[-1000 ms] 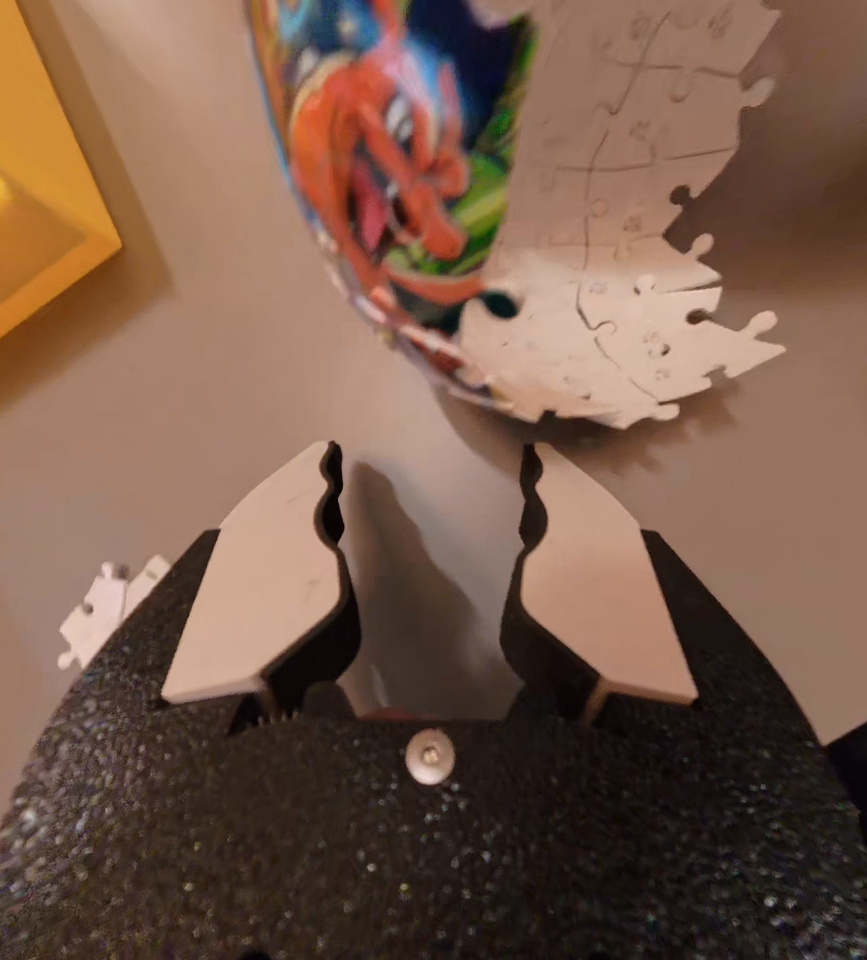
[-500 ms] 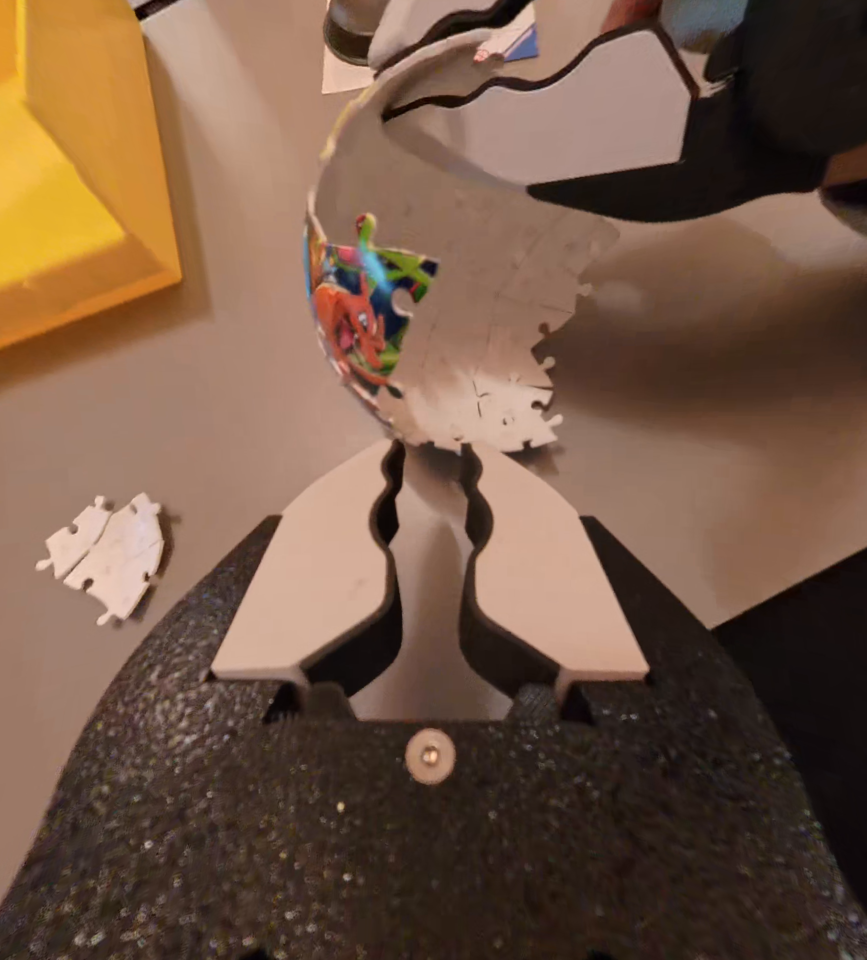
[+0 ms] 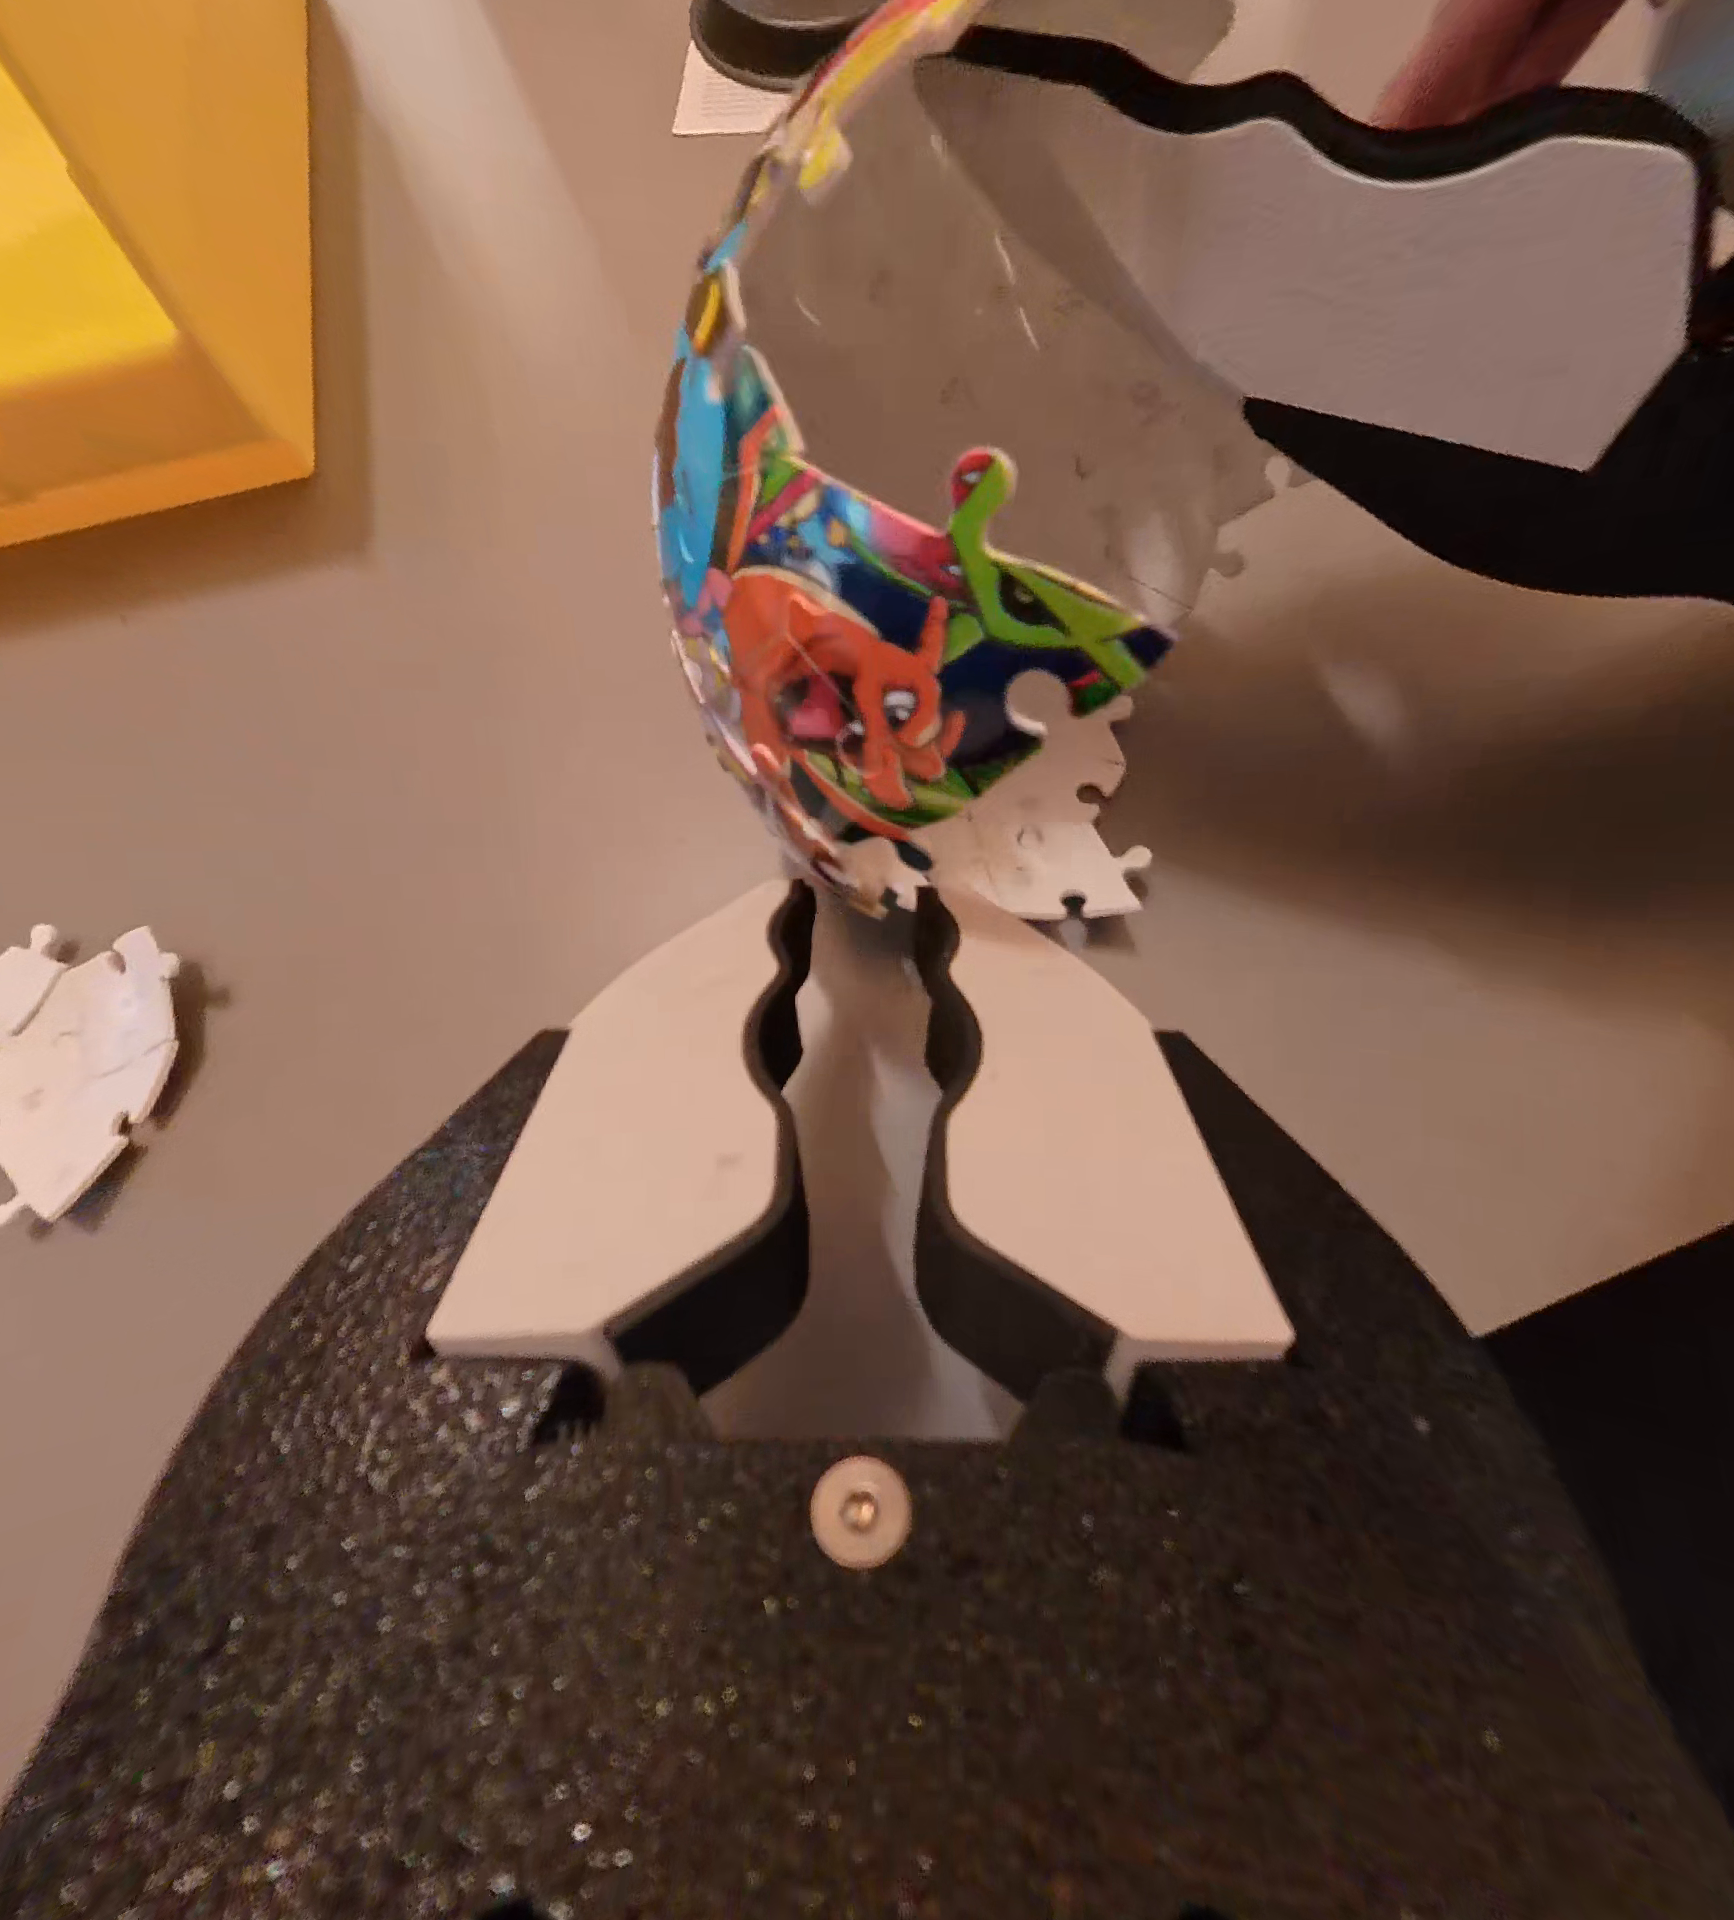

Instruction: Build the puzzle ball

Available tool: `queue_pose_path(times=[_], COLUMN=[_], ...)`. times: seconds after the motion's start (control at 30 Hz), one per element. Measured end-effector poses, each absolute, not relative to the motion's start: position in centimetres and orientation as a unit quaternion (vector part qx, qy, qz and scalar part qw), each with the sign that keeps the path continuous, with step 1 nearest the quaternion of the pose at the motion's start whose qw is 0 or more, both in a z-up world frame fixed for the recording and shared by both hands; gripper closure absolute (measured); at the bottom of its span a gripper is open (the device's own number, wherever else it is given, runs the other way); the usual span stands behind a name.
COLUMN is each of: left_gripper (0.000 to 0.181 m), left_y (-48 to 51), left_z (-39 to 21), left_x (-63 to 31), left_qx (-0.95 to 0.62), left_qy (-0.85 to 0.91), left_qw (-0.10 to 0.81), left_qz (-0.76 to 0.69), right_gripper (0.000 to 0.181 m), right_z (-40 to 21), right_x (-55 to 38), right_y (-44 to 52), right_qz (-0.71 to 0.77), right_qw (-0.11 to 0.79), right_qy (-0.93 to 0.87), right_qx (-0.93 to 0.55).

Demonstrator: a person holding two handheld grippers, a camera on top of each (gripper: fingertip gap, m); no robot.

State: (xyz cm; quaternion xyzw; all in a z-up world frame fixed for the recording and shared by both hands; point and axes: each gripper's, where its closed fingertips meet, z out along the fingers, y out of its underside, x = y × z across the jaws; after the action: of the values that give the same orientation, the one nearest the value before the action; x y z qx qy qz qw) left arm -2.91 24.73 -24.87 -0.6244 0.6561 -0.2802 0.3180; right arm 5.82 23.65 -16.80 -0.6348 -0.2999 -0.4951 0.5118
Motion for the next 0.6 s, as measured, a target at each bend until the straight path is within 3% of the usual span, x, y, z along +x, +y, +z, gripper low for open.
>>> queue_pose_path(times=[0.6], left_gripper=[0.151], left_y=[25.2], left_z=[-26.5], left_x=[-2.5], left_qx=[-0.653], left_qy=[0.622], left_qw=[0.34], left_qz=[-0.265], right_gripper=[0.171], right_z=[-16.6], right_x=[4.5], right_y=[23.0], right_qz=[-0.541], right_qw=[0.521], right_qy=[-0.328], right_qx=[-0.573])
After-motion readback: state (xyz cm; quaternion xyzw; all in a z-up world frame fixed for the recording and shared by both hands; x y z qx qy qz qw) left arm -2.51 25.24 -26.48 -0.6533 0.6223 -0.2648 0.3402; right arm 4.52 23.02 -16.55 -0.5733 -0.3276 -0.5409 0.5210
